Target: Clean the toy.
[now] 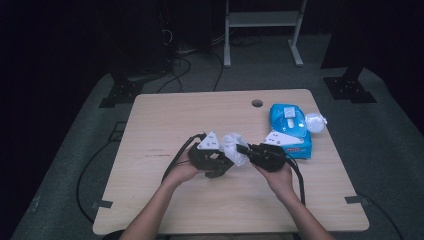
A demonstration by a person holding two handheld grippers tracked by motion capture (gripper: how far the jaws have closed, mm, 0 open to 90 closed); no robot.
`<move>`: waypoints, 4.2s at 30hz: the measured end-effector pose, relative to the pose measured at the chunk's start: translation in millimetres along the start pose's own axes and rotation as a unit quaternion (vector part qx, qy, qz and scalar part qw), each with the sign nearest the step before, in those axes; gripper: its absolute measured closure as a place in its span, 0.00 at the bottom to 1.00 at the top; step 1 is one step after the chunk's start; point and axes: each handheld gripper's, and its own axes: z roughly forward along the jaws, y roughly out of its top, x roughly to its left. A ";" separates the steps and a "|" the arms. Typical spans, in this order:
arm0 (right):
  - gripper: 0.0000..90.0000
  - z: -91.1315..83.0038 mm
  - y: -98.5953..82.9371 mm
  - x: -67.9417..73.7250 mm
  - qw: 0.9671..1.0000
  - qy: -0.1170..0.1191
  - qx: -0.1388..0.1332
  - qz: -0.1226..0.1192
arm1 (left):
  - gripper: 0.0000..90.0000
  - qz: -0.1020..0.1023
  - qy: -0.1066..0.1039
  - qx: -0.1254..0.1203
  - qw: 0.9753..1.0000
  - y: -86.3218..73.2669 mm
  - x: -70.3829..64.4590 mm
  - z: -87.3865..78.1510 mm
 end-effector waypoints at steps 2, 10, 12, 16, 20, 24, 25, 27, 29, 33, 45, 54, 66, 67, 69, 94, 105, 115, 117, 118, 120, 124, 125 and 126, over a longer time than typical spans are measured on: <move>0.91 0.6 0.9 2.1 1.000 0.005 -0.004 -0.004 | 0.64 0.005 0.002 0.002 1.000 0.8 -0.6 0.6; 0.91 2.2 -12.7 -12.6 1.000 -0.012 0.011 0.010 | 0.64 0.004 0.007 0.021 1.000 -2.6 2.7 5.8; 0.91 4.3 -19.0 -19.8 0.999 -0.016 0.026 0.028 | 0.64 -0.001 0.006 0.026 1.000 -4.5 5.4 7.4; 0.91 5.7 -21.6 -25.1 0.998 -0.026 0.038 0.030 | 0.67 -0.002 0.004 0.036 0.999 -2.9 9.0 11.6; 0.91 5.8 -24.1 -33.3 0.998 -0.040 0.040 0.042 | 0.67 -0.009 -0.004 0.066 0.998 -4.3 17.6 26.9; 0.91 6.5 -29.6 -38.4 0.997 -0.049 0.051 0.045 | 0.67 -0.013 0.000 0.091 0.996 -4.3 24.7 37.8; 0.91 7.2 -31.1 -39.5 0.996 -0.050 0.053 0.046 | 0.67 -0.018 0.002 0.093 0.996 -3.6 25.3 38.4; 0.91 8.2 -32.6 -40.3 0.996 -0.050 0.057 0.047 | 0.67 -0.018 0.000 0.101 0.995 -1.4 26.8 39.6; 0.91 9.3 -33.5 -40.5 0.996 -0.048 0.059 0.046 | 0.67 -0.019 -0.006 0.101 0.995 -1.1 27.9 39.3; 0.91 6.7 -32.9 -40.3 0.996 -0.050 0.057 0.045 | 0.61 -0.033 -0.021 0.087 0.995 -3.9 30.5 30.9; 0.91 9.3 -33.5 -35.9 0.996 -0.044 0.063 0.034 | 0.49 -0.124 -0.045 0.015 0.991 -24.9 50.5 -8.2; 0.91 10.3 -32.5 -32.7 0.997 -0.040 0.065 0.028 | 0.44 -0.146 -0.044 0.018 0.988 -32.3 54.1 -9.3; 0.91 7.5 -30.7 -33.7 0.997 -0.043 0.066 0.024 | 0.44 -0.139 -0.028 0.019 0.990 -33.6 48.0 -3.6; 0.91 7.3 -30.6 -33.4 0.997 -0.043 0.067 0.023 | 0.44 -0.133 -0.026 0.021 0.991 -32.6 46.3 -3.9; 0.91 7.1 -30.5 -33.2 0.996 -0.043 0.069 0.021 | 0.45 -0.120 -0.021 0.024 0.992 -30.8 41.5 -4.0; 0.91 -6.5 -39.1 -38.8 0.993 -0.058 0.104 0.003 | 0.43 -0.031 0.022 0.075 0.996 -31.1 -4.5 26.8; 0.90 -26.7 -44.6 -46.8 0.991 -0.067 0.119 -0.004 | 0.26 -0.006 -0.005 0.080 0.997 -32.9 -9.6 31.5; 0.88 -58.6 -61.5 -57.1 0.986 -0.071 0.148 -0.015 | 0.25 -0.003 -0.001 0.076 0.997 -34.0 -8.8 28.7; 0.87 -63.8 -67.3 -60.6 0.985 -0.073 0.155 -0.009 | 0.25 -0.008 -0.003 0.073 0.997 -34.3 -8.5 27.5; 0.84 -66.1 -70.2 -62.2 0.984 -0.076 0.159 -0.010 | 0.25 -0.006 -0.002 0.072 0.997 -34.2 -7.8 26.8; 0.67 -70.5 -75.7 -66.0 0.983 -0.081 0.167 -0.006 | 0.25 -0.010 -0.004 0.067 0.998 -33.7 -6.7 25.4; 0.52 -77.0 -81.9 -72.8 0.984 -0.074 0.164 0.007 | 0.24 -0.010 -0.002 0.060 0.998 -32.4 -5.2 23.4; 0.50 -78.8 -81.7 -73.9 0.985 -0.070 0.159 0.012 | 0.24 -0.010 -0.002 0.059 0.998 -32.3 -5.0 23.0; 0.49 -80.9 -80.9 -74.7 0.986 -0.069 0.152 0.014 | 0.24 -0.010 0.000 0.058 0.998 -32.3 -4.6 22.4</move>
